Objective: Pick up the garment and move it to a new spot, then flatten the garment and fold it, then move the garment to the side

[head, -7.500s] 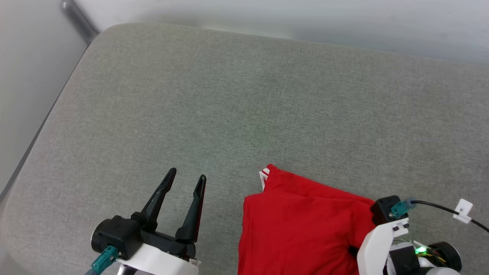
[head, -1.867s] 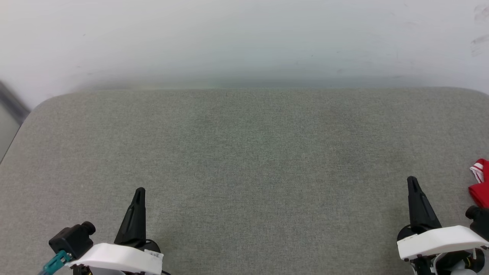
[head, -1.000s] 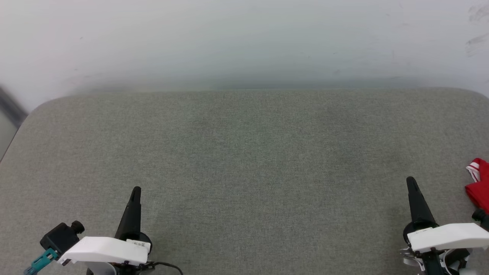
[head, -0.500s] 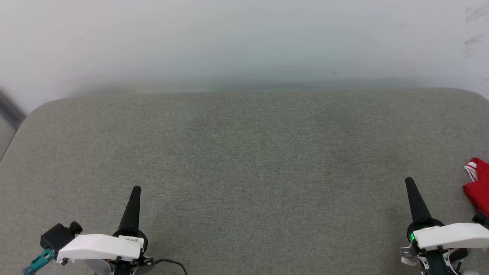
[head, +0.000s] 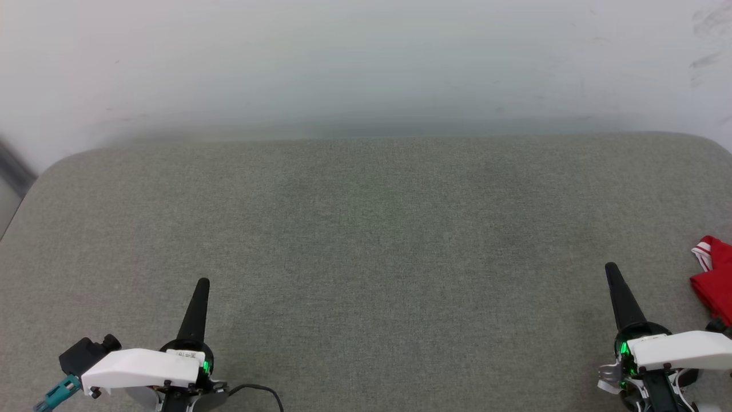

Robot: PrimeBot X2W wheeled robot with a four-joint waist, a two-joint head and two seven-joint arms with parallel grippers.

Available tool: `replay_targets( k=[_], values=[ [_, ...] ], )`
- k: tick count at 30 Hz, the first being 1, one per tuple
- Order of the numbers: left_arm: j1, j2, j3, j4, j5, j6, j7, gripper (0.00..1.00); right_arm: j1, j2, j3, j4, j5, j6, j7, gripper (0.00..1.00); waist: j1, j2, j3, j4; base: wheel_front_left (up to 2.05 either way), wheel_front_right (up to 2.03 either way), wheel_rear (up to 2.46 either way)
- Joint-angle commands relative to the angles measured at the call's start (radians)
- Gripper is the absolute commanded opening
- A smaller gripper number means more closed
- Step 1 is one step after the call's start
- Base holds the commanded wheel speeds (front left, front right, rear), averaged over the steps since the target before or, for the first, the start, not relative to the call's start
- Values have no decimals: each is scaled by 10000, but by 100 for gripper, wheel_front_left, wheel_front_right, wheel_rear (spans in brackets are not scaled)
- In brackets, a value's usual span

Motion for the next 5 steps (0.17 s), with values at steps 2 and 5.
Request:
replay_targets(
  k=[2, 5],
  values=[
    [-265, 12, 44, 4, -312, -33, 90, 0, -171, 16, -22, -8, 331, -1, 85, 0, 0, 0, -6, -9, 0, 0, 0],
    [-269, 2, 79, 55, -567, -34, 162, 0, -189, 17, -29, 16, 603, -1, 152, 0, 0, 0, -14, -20, 0, 0, 0]
  ],
)
